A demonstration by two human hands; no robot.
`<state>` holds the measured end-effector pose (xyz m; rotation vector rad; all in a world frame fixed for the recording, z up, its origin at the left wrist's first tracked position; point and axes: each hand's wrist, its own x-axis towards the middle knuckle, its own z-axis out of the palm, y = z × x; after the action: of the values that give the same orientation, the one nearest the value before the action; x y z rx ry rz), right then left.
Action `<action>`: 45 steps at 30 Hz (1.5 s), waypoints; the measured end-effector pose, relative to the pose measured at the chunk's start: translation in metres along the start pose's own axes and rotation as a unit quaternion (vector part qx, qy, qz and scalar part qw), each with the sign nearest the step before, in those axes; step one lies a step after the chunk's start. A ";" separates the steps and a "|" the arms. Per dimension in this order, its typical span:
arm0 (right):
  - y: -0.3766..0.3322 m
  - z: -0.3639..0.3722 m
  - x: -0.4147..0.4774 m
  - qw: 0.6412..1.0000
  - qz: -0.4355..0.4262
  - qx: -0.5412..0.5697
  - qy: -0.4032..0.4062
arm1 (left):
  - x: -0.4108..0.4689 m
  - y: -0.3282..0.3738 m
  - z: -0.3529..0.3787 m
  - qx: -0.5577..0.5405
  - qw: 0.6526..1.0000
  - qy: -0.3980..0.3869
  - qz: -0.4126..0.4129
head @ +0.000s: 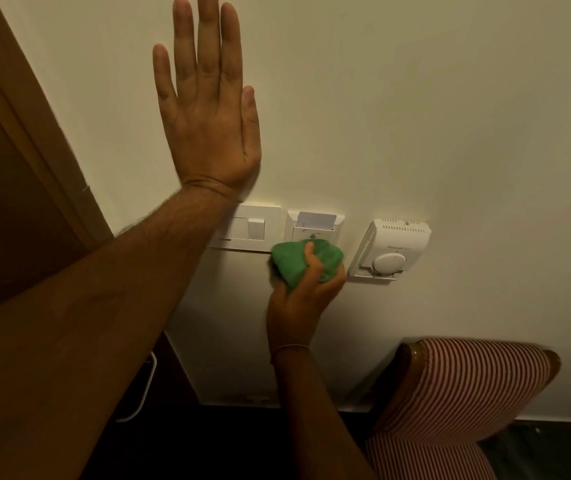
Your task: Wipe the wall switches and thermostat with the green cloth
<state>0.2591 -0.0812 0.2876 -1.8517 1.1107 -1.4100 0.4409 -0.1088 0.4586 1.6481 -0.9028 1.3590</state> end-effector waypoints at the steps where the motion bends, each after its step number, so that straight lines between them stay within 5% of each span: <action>1: 0.004 -0.004 0.003 0.999 0.025 0.012 0.025 | 0.000 0.001 -0.001 -0.007 1.000 -0.002 0.003; 4: 0.004 -0.007 0.006 0.995 0.070 0.039 0.064 | 0.001 0.004 -0.003 -0.027 1.000 -0.003 0.000; 10: -0.022 0.017 -0.005 1.000 -0.004 0.005 -0.021 | -0.001 0.003 0.000 -0.051 0.999 0.004 -0.012; 17: -0.007 -0.001 0.012 0.987 0.095 0.087 0.092 | 0.003 0.002 -0.002 -0.048 0.999 0.012 0.001; 24: -0.042 0.014 0.005 0.998 0.003 0.055 -0.023 | 0.001 0.000 -0.002 -0.019 1.000 0.003 0.010; 31: -0.016 -0.013 0.020 0.989 0.096 0.087 0.072 | -0.002 0.000 -0.001 0.015 1.000 -0.007 0.015; 39: -0.036 -0.002 0.012 0.999 -0.019 0.010 -0.049 | 0.000 0.000 -0.002 -0.006 1.000 0.000 0.005; 45: -0.004 -0.022 0.023 0.995 0.073 0.066 0.030 | -0.006 -0.001 0.006 -0.056 0.998 0.011 -0.003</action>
<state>0.2420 -0.0984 0.3087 -1.6137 1.1298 -1.4275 0.4436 -0.1132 0.4521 1.5463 -0.9446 1.2963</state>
